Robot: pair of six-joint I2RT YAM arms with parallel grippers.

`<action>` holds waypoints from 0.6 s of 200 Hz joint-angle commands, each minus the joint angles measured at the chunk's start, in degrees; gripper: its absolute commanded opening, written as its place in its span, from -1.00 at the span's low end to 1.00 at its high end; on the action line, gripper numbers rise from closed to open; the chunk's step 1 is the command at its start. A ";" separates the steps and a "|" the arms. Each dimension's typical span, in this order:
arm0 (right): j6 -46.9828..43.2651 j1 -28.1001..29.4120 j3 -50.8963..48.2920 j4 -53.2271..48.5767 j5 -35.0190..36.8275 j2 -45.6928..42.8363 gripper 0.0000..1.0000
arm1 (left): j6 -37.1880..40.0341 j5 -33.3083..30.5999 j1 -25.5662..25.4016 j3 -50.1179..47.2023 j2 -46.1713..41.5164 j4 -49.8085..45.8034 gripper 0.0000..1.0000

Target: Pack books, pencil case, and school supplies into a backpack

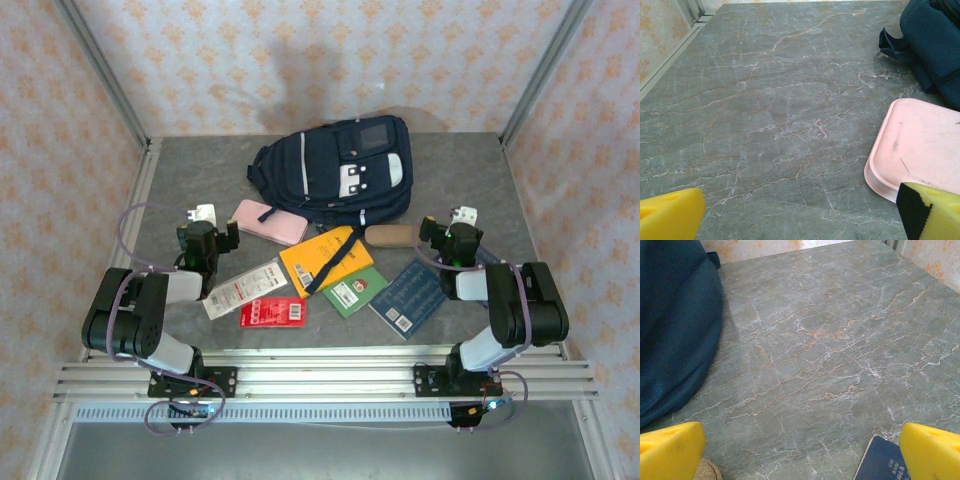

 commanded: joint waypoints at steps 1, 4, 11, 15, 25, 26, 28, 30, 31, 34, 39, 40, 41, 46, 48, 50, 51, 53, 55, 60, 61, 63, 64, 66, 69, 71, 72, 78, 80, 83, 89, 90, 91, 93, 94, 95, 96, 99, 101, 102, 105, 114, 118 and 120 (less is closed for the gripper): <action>0.04 0.46 1.03 0.40 1.64 0.08 0.99 | 0.30 -1.05 -0.07 1.23 -0.44 0.83 1.00; -0.03 0.52 0.96 0.44 1.55 0.07 0.99 | 0.30 -1.03 -0.02 1.29 -0.50 0.82 1.00; -0.20 0.66 0.87 0.78 1.57 0.13 0.99 | 0.32 -1.00 -0.07 1.23 -0.44 0.89 1.00; -0.29 0.76 0.83 0.87 1.68 0.07 0.99 | 0.30 -1.01 -0.05 1.23 -0.43 0.85 1.00; -1.11 1.69 0.30 1.70 2.77 0.11 0.99 | 0.34 -0.95 -0.07 1.23 -0.44 0.82 1.00; -1.20 1.78 0.21 1.87 2.90 0.08 0.99 | 0.32 -0.96 -0.07 1.23 -0.44 0.82 1.00; -1.30 1.84 0.08 2.21 3.10 0.11 0.99 | 0.35 -0.99 -0.07 1.23 -0.43 0.82 1.00; -1.40 1.92 -0.02 2.45 3.22 0.14 0.99 | 0.31 -0.97 -0.07 1.23 -0.43 0.82 1.00; -1.43 1.94 0.01 2.54 3.25 0.23 0.99 | 0.30 -1.01 -0.07 1.23 -0.43 0.82 1.00; -1.41 1.95 0.02 2.63 3.28 0.30 0.99 | 0.30 -1.01 -0.07 1.23 -0.43 0.82 1.00; -1.40 1.95 0.16 2.42 3.20 0.29 0.99 | 0.34 -1.05 -0.07 1.23 -0.43 0.83 1.00; -1.43 1.95 0.19 2.35 3.20 0.22 0.99 | 0.32 -1.01 -0.07 1.23 -0.43 0.87 1.00; -1.44 1.95 0.20 2.28 3.20 0.18 0.99 | 0.31 -0.99 -0.07 1.23 -0.43 0.84 1.00; -1.46 1.95 0.26 2.05 3.11 0.16 0.99 | 0.30 -1.00 -0.07 1.23 -0.43 0.81 1.00; -1.46 1.95 0.33 2.03 3.11 0.24 0.99 | 0.30 -0.98 -0.07 1.23 -0.43 0.82 0.99; -1.43 1.95 0.31 2.03 3.07 0.24 0.99 | 0.30 -0.99 -0.07 1.23 -0.43 0.82 1.00; -1.45 1.95 0.35 1.98 3.04 0.28 0.99 | 0.30 -0.98 -0.03 1.23 -0.48 0.82 1.00; -1.39 1.95 0.45 1.95 2.96 0.34 0.99 | 0.36 -0.99 -0.04 1.23 -0.45 0.87 1.00; -1.37 1.91 0.47 1.90 2.90 0.33 0.99 | 0.31 -0.93 -0.06 1.23 -0.44 0.77 1.00; -1.29 1.79 0.61 1.66 2.62 0.34 0.99 | 0.31 -0.92 -0.07 1.23 -0.43 0.76 1.00; -1.28 1.78 0.63 1.62 2.56 0.33 0.99 | 0.30 -0.94 -0.07 1.23 -0.43 0.74 1.00; -1.28 1.71 0.60 1.49 2.44 0.39 0.99 | 0.30 -0.94 -0.09 1.23 -0.43 0.74 1.00; -1.28 1.70 0.67 1.41 2.38 0.36 0.99 | 0.30 -0.95 -0.08 1.23 -0.43 0.73 1.00; -1.24 1.62 0.72 1.34 2.22 0.33 0.99 | 0.30 -0.96 -0.07 1.26 -0.43 0.73 1.00; -1.20 1.51 0.79 1.18 2.01 0.37 0.99 | 0.34 -0.91 -0.07 1.24 -0.43 0.72 1.00; -1.19 1.45 0.84 1.16 1.87 0.36 0.99 | 0.37 -0.95 -0.07 1.23 -0.43 0.73 1.00; -1.19 1.39 0.84 1.11 1.79 0.39 0.99 | 0.34 -0.96 -0.07 1.23 -0.43 0.73 1.00; -1.11 1.29 0.85 1.06 1.54 0.36 0.99 | 0.30 -0.96 -0.05 1.23 -0.43 0.73 1.00; -1.10 1.26 0.86 0.97 1.49 0.36 0.99 | 0.30 -0.97 -0.07 1.23 -0.46 0.73 1.00; -1.10 1.25 0.88 0.97 1.45 0.25 0.99 | 0.32 -0.95 -0.06 1.23 -0.44 0.78 1.00; -1.10 1.25 0.84 0.97 1.44 0.24 0.99 | 0.30 -0.97 -0.04 1.23 -0.43 0.73 1.00; -1.10 1.29 0.83 1.02 1.44 0.28 0.99 | 0.30 -0.97 -0.06 1.23 -0.43 0.73 1.00; -1.10 1.27 0.87 1.04 1.44 0.26 0.99 | 0.30 -0.97 -0.02 1.23 -0.43 0.78 1.00; -1.10 1.25 0.86 1.06 1.44 0.24 0.99 | 0.30 -0.97 -0.04 1.23 -0.43 0.74 1.00; -1.10 1.25 0.85 1.06 1.44 0.24 0.99 | 0.30 -0.97 -0.05 1.23 -0.43 0.74 1.00; -1.06 1.25 0.84 1.06 1.44 0.24 0.99 | 0.34 -0.97 -0.06 1.23 -0.43 0.82 1.00; -1.04 1.25 0.83 1.06 1.44 0.19 0.99 | 0.32 -0.97 -0.07 1.23 -0.43 0.87 1.00; -1.02 1.25 0.75 1.07 1.44 0.21 0.99 | 0.29 -0.93 -0.07 1.17 -0.46 0.88 1.00; -1.02 1.25 0.74 1.02 1.44 0.21 0.99 | 0.29 -1.00 -0.07 1.17 -0.48 0.88 1.00; -1.02 1.25 0.74 1.04 1.44 0.22 0.99 | 0.30 -0.99 -0.07 1.16 -0.46 0.89 1.00; -1.02 1.25 0.74 1.12 1.44 0.11 0.99 | 0.30 -0.97 -0.07 1.15 -0.50 0.97 1.00; -1.06 1.25 0.46 1.46 1.45 0.06 0.99 | 0.32 -1.16 -0.07 1.33 -0.71 0.47 1.00; -1.19 1.31 0.25 1.81 1.44 -0.10 0.99 | 0.22 -1.35 -0.07 1.79 -1.18 -0.66 1.00; -1.19 1.37 0.18 2.04 1.35 -0.11 0.99 | 0.14 -1.44 -0.07 2.06 -1.50 -1.37 1.00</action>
